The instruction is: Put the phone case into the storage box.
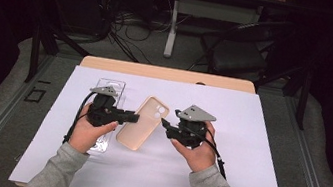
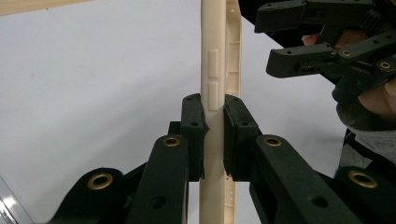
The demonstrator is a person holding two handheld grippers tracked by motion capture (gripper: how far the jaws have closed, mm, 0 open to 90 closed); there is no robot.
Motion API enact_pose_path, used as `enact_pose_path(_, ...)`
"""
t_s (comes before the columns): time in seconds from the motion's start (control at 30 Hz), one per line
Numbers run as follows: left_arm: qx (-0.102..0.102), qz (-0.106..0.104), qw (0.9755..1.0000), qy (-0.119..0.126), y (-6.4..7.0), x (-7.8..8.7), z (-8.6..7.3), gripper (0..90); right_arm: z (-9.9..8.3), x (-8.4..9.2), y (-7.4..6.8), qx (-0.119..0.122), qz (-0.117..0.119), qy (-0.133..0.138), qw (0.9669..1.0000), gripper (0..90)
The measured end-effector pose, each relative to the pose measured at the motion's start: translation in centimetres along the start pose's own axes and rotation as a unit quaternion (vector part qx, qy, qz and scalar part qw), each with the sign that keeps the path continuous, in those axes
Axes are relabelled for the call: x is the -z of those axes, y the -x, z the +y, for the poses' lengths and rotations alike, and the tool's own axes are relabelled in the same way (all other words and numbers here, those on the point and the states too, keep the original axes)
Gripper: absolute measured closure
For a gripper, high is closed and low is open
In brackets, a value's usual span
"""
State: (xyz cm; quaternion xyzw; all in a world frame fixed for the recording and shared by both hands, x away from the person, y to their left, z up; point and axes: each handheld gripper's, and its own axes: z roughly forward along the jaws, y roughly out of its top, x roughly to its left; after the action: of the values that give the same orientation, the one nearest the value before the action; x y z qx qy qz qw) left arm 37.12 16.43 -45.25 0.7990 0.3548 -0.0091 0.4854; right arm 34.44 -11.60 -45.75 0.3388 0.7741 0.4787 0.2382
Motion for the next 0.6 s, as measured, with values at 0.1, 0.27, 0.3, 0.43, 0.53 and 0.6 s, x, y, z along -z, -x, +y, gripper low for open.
enact_pose_path(0.1, 0.003, -0.001, 1.0000, 0.004, 0.00, 0.00, -0.07, 80.4, 0.00, -0.01, 0.09, -0.009, 0.003, 0.000, 1.0000, 41.1)
enact_pose_path(0.27, 0.001, -0.002, 0.9999, 0.014, 0.04, 0.24, -0.09, 80.4, -0.06, -0.05, 0.17, -0.019, 0.009, 0.002, 0.9998, 38.1)
enact_pose_path(0.3, 0.001, -0.002, 0.9999, 0.016, 0.04, 0.28, -0.09, 80.4, -0.07, -0.06, 0.19, -0.019, 0.011, 0.001, 0.9998, 37.8)
enact_pose_path(0.43, -0.001, 0.001, 0.9997, 0.026, 0.00, 0.32, -0.18, 80.4, -0.07, -0.07, 0.20, -0.025, 0.016, 0.001, 0.9996, 36.9)
enact_pose_path(0.53, -0.004, 0.003, 0.9995, 0.032, -0.05, 0.32, -0.28, 80.4, -0.08, -0.06, 0.26, -0.032, 0.021, 0.002, 0.9993, 36.7)
enact_pose_path(0.6, -0.006, 0.003, 0.9991, 0.041, -0.09, 0.36, -0.33, 80.4, -0.11, -0.04, 0.35, -0.037, 0.023, 0.003, 0.9990, 36.8)
